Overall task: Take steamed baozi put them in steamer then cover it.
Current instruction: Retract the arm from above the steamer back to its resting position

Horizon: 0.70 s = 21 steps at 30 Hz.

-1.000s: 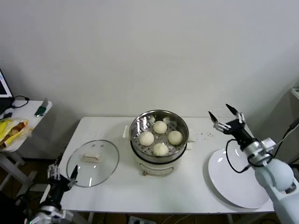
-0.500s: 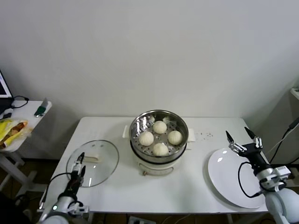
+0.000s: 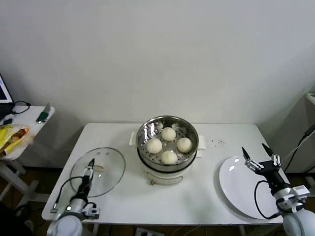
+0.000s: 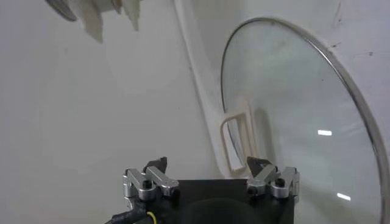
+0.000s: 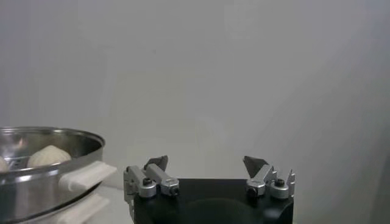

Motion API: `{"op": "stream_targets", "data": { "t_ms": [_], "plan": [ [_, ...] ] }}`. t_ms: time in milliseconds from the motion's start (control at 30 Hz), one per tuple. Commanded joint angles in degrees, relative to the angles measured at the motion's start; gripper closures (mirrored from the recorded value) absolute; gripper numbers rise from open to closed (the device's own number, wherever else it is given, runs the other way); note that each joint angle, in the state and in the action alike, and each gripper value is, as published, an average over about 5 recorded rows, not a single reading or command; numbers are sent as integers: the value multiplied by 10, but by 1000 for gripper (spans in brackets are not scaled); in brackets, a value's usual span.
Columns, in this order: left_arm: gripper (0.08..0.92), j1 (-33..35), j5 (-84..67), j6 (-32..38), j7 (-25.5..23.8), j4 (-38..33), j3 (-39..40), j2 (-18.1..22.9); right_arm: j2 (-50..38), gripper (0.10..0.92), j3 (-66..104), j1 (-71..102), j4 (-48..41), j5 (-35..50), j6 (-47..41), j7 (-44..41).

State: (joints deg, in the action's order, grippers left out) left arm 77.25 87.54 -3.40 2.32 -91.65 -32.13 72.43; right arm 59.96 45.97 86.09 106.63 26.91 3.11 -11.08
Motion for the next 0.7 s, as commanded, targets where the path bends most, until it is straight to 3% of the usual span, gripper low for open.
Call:
{"op": "stream_targets", "data": {
  "t_ms": [33, 433, 700],
  "plan": [
    [177, -64, 13, -1, 18, 61, 12, 12, 6, 203, 12, 12, -5, -23, 3, -8],
    [177, -100, 0, 0, 32, 99, 20, 17, 10, 203, 16, 11, -28, -46, 13, -21],
    [177, -120, -17, 0, 71, 134, 19, 21, 13, 203, 15, 8, -41, -60, 19, -24]
  ]
}}
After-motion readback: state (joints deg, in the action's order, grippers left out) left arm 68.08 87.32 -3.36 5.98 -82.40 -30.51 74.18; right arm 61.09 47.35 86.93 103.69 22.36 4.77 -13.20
